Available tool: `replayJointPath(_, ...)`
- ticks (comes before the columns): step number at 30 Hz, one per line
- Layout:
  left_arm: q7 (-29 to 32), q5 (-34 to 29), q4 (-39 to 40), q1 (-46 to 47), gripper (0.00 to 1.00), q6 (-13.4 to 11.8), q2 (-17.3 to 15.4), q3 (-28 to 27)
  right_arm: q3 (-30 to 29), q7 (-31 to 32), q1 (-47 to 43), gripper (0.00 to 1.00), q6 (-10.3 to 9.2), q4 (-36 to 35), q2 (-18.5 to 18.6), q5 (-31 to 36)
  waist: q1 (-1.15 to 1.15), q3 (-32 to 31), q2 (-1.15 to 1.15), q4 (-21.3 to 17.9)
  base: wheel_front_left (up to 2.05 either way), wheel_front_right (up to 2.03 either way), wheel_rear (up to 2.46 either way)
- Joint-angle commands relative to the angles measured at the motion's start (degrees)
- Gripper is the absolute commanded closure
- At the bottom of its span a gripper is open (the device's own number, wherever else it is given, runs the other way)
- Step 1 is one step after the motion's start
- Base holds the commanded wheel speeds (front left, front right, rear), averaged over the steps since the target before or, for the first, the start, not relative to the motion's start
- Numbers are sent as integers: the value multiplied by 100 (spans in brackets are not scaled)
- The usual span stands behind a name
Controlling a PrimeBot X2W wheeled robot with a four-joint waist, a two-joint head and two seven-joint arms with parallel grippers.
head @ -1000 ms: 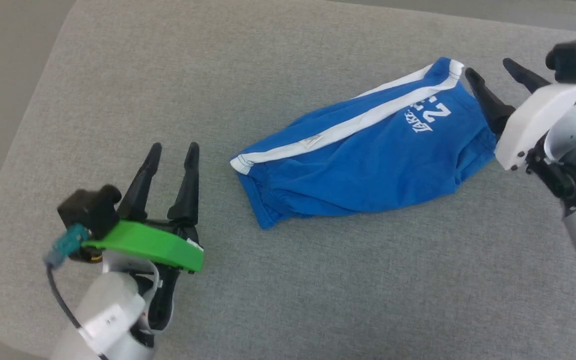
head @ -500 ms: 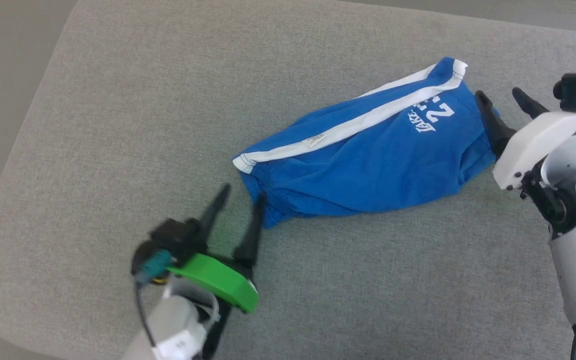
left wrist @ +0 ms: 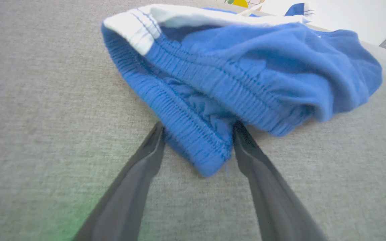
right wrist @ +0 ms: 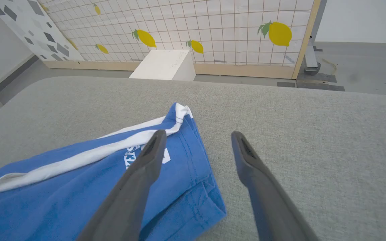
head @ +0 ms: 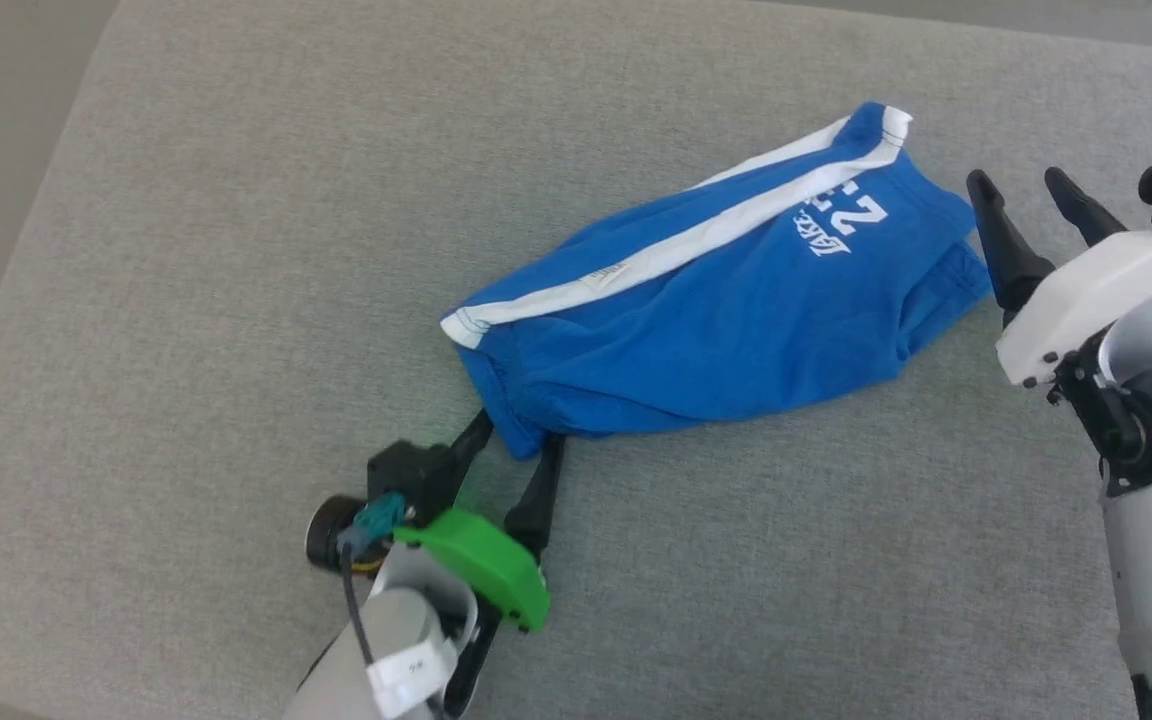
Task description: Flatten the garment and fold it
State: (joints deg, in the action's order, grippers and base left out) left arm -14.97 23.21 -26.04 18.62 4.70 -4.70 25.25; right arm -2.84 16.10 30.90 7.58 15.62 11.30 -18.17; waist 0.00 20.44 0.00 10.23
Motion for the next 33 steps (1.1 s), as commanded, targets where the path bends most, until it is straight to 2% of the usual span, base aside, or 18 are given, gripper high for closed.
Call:
replayJointPath(1,9,38,-111,113,0,28,55,64,-44,22,-161,0,-9,-77,-47,56,0,27,0,-37,0,0,0)
replayJointPath(2,11,55,-152,146,0,49,64,99,-66,36,-207,0,-9,-98,-60,76,0,31,0,-45,0,0,0)
replayJointPath(3,11,66,-193,179,17,67,72,137,-93,52,-270,0,-9,-123,-82,114,0,32,0,-55,0,0,0)
replayJointPath(4,10,70,-217,200,61,82,76,169,-122,58,-321,0,-9,-137,-104,147,0,30,0,-61,0,0,0)
replayJointPath(5,10,70,-245,218,100,103,78,215,-165,57,-381,0,-9,-147,-132,194,0,28,0,-66,0,0,0)
replayJointPath(11,5,80,-318,255,100,164,51,324,-360,-60,-544,0,-9,-13,-338,485,0,24,0,-35,0,0,0)
replayJointPath(14,2,59,-304,287,100,177,48,347,-503,-55,-402,0,-9,267,-473,721,0,52,0,15,0,0,0)
replayJointPath(19,-1,12,-288,342,100,189,51,382,-489,504,-163,0,-9,692,-566,1205,0,91,0,73,0,0,0)
replayJointPath(20,-1,2,-283,349,100,191,52,391,-469,707,-122,15,-9,764,-571,1329,0,95,0,81,0,0,0)
replayJointPath(21,-1,-7,-276,353,100,192,52,395,-438,876,-98,45,-9,808,-565,1441,0,98,0,86,0,0,0)
replayJointPath(22,-1,-19,-270,356,100,194,49,399,-410,1075,-78,65,-9,846,-560,1555,0,99,0,92,0,0,0)
replayJointPath(24,-2,-56,-257,360,100,197,36,410,-380,1318,-58,100,-9,819,-571,1675,0,94,0,97,0,0,0)
replayJointPath(27,-2,-109,-238,361,100,200,18,422,-378,1416,-59,100,-9,661,-592,1738,0,90,0,86,0,0,0)
replayJointPath(33,-2,-205,-172,335,100,212,-50,420,-522,1173,-324,100,-9,207,-620,1686,0,-61,0,23,0,0,0)
